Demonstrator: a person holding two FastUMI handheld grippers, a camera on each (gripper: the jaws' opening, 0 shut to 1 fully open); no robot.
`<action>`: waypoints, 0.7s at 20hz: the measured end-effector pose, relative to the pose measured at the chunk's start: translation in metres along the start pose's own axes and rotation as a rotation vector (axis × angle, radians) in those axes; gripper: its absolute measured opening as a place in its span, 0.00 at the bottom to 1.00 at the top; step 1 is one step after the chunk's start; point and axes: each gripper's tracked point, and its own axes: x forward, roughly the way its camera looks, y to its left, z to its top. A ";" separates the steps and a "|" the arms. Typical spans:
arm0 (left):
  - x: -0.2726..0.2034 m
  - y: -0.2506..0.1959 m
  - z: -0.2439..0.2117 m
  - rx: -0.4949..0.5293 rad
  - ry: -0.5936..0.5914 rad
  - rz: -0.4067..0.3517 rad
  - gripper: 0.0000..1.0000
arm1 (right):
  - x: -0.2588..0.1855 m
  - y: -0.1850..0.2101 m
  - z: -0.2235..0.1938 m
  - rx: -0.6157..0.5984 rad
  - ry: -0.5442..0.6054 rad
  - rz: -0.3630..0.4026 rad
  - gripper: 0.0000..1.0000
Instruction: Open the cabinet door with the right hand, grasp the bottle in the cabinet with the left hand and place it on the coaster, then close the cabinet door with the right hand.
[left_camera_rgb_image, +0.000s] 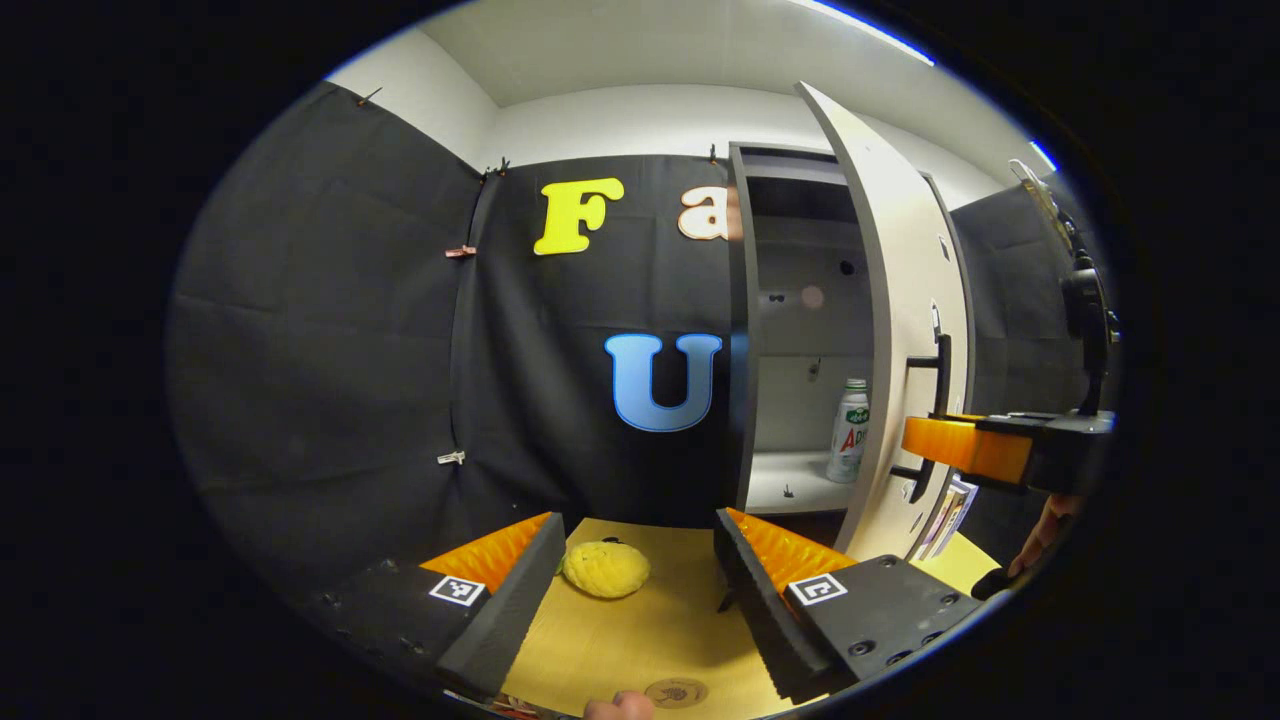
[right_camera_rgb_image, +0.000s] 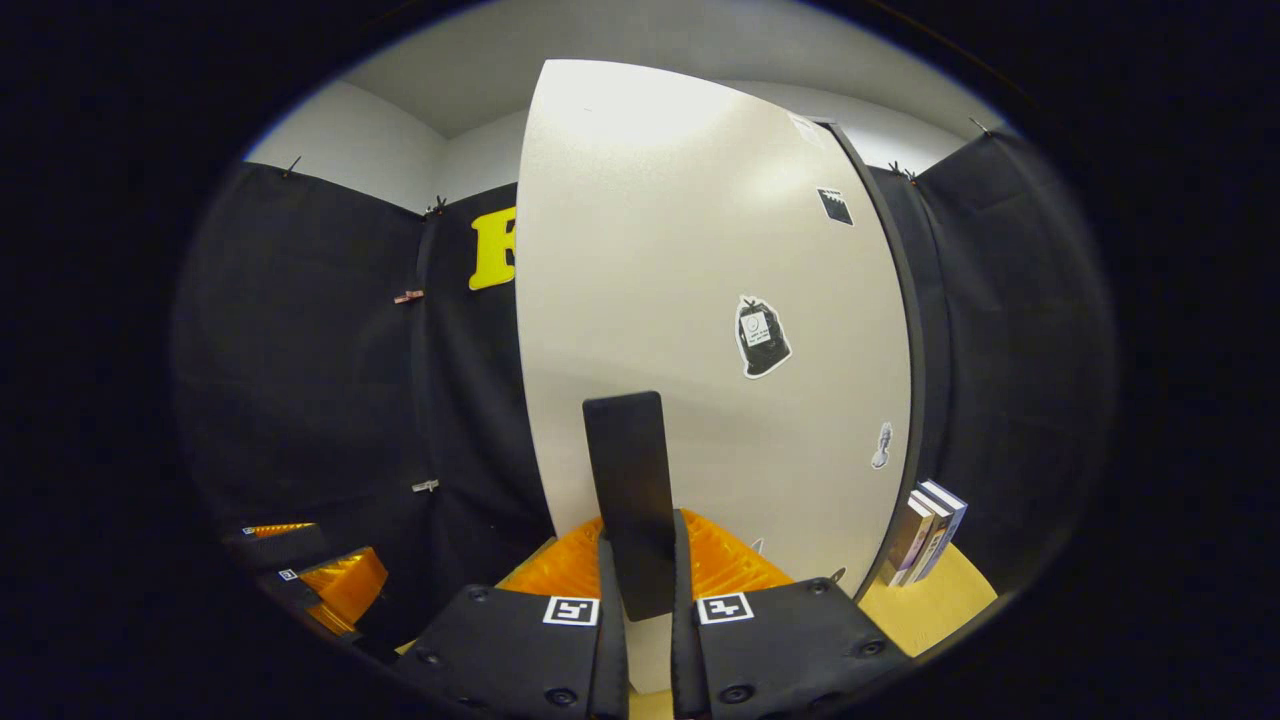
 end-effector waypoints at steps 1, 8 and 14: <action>-0.002 -0.004 0.001 0.000 -0.004 -0.003 0.94 | -0.005 -0.004 0.001 -0.001 0.001 0.002 0.21; -0.018 -0.030 0.010 0.002 -0.017 -0.023 0.94 | -0.047 -0.032 0.005 -0.008 0.013 0.015 0.21; -0.017 -0.060 0.018 -0.005 -0.027 -0.054 0.92 | -0.072 -0.056 0.010 -0.027 0.029 0.061 0.21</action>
